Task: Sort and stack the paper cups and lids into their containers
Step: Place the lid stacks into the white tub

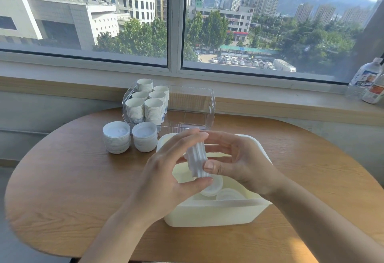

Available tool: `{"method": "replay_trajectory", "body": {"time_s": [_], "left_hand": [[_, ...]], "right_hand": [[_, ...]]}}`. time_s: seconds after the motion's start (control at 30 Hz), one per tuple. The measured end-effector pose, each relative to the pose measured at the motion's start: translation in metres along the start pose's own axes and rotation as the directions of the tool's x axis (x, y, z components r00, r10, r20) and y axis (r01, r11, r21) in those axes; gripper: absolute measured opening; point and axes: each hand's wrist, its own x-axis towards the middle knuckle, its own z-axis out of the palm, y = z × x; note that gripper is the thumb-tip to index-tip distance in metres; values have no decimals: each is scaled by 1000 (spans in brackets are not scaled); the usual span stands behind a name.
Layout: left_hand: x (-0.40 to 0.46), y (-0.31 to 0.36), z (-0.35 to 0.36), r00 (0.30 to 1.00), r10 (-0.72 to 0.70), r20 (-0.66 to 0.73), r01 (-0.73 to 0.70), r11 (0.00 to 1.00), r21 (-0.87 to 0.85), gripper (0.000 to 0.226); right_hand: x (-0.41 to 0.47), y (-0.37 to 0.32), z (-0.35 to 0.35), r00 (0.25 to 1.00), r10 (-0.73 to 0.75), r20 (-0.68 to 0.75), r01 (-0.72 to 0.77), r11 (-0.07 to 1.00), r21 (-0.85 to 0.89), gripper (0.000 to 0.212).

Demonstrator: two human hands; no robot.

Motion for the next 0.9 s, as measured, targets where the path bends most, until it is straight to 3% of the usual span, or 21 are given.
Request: {"method": "replay_trajectory", "body": {"time_s": [0.1, 0.17, 0.27, 0.33, 0.4, 0.6, 0.77, 0.9], "left_hand": [[-2, -5, 0, 1000, -9, -18, 10, 997, 75, 74], [-5, -12, -3, 999, -13, -43, 18, 991, 131, 72], [-10, -22, -7, 995, -60, -81, 73, 982, 176, 76], [-12, -25, -8, 992, -80, -96, 98, 975, 199, 77], [-13, -26, -7, 991, -88, -97, 106, 974, 201, 78], [-14, -32, -5, 990, -124, -65, 134, 974, 182, 79], [-14, -33, -6, 987, -156, -40, 161, 965, 207, 79], [-14, -32, -6, 986, -163, -29, 166, 963, 212, 80]], "right_hand": [[3, 1, -2, 999, 51, 8, -51, 998, -34, 65], [8, 9, -10, 994, 111, -7, -110, 971, -214, 65], [17, 24, -25, 959, 274, 72, -160, 732, -662, 45], [21, 33, -25, 902, 409, 141, -130, 566, -814, 38], [24, 42, -21, 857, 487, 170, -113, 498, -860, 36], [32, 66, -11, 789, 584, 193, -97, 428, -899, 27], [33, 74, -11, 786, 589, 189, -44, 358, -933, 16], [31, 72, -15, 818, 548, 176, -49, 370, -928, 15]]}}
